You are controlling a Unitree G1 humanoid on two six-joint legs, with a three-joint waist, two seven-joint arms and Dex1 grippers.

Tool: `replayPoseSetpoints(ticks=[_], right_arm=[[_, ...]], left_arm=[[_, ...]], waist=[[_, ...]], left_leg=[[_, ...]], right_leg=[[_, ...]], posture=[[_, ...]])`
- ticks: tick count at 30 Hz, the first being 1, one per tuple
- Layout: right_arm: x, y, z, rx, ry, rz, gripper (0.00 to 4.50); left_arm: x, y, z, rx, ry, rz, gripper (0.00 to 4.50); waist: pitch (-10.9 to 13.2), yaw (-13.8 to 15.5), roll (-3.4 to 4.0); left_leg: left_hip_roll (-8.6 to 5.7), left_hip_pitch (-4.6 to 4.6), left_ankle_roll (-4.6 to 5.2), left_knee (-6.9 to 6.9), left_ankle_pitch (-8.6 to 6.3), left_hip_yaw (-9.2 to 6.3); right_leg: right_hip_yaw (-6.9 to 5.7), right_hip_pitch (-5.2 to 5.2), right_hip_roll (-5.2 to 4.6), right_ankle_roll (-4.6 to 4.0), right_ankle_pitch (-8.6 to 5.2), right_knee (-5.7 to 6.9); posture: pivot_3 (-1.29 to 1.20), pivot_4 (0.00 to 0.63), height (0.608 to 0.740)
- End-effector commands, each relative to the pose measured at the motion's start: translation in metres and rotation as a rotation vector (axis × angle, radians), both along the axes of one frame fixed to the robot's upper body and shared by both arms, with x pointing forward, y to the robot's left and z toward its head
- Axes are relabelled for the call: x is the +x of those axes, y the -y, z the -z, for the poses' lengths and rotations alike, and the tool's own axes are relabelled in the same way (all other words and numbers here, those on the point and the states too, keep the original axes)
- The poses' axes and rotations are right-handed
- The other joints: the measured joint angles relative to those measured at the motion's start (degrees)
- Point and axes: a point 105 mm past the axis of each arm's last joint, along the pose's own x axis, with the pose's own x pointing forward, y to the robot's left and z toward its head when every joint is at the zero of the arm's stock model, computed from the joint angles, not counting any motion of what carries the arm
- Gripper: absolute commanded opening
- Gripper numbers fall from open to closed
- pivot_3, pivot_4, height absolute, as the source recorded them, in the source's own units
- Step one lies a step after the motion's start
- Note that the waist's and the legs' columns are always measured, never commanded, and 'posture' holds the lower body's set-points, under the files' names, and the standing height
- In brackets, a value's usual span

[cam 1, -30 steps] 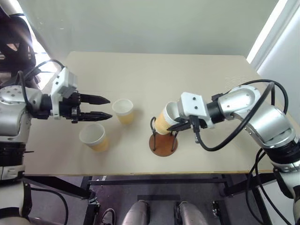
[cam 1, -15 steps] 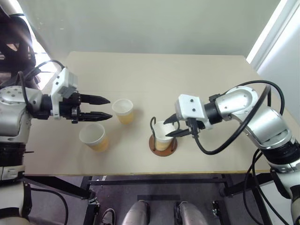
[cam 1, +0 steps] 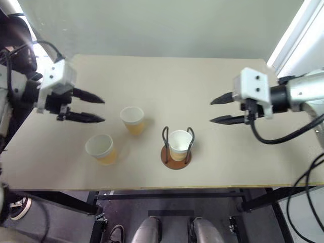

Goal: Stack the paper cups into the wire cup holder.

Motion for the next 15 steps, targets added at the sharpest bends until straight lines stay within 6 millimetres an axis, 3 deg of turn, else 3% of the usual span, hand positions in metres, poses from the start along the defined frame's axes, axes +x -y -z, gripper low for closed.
replayPoseSetpoints(ticks=[1, 3, 6, 10, 15], right_arm=[[-0.008, 0.016, -0.016, 0.006, 0.056, 0.032, 2.27], [-0.01, 0.022, -0.015, 0.002, 0.047, 0.051, 2.27], [-0.011, 0.028, -0.01, -0.003, 0.034, 0.064, 2.27], [-0.009, 0.026, -0.011, 0.006, 0.042, 0.055, 2.27], [-0.005, 0.028, -0.014, 0.004, 0.055, 0.064, 2.27]], left_arm=[[-0.026, 0.0, -0.018, 0.052, 0.0, 0.072, 3.06], [-0.035, -0.007, -0.023, 0.062, -0.01, 0.052, 3.06], [-0.049, -0.015, -0.013, 0.087, -0.088, 0.034, 3.06], [-0.057, -0.035, 0.026, 0.177, -0.224, 0.002, 3.06], [-0.062, -0.028, 0.042, 0.126, -0.277, 0.046, 3.06]], waist=[[0.0, -0.19, 0.01], [0.01, -0.19, 0.01], [0.02, -0.22, 0.04], [0.03, -0.21, 0.08], [0.02, -0.19, -0.02]], left_leg=[[0.01, -0.02, 0.03, 0.0, -0.02, 0.02], [0.03, -0.04, -0.04, -0.08, -0.08, 0.0], [0.04, 0.03, -0.51, -0.21, -0.35, -0.01], [0.04, 0.15, -0.52, -0.19, -0.35, 0.02], [0.06, 0.15, -0.55, -0.04, -0.3, -0.02]], right_leg=[[-0.02, -0.03, 0.02, 0.06, -0.05, 0.01], [-0.02, -0.06, 0.02, 0.1, -0.13, 0.03], [-0.01, -0.05, 0.03, 0.09, -0.22, 0.03], [0.01, 0.02, 0.02, 0.1, -0.41, 0.15], [-0.03, 0.03, 0.03, 0.04, -0.44, 0.33]], posture=[[0.0, 0.15, 0.74], [0.0, 0.15, 0.74], [0.0, 0.15, 0.74], [0.0, 0.15, 0.74], [0.0, 0.15, 0.74]])
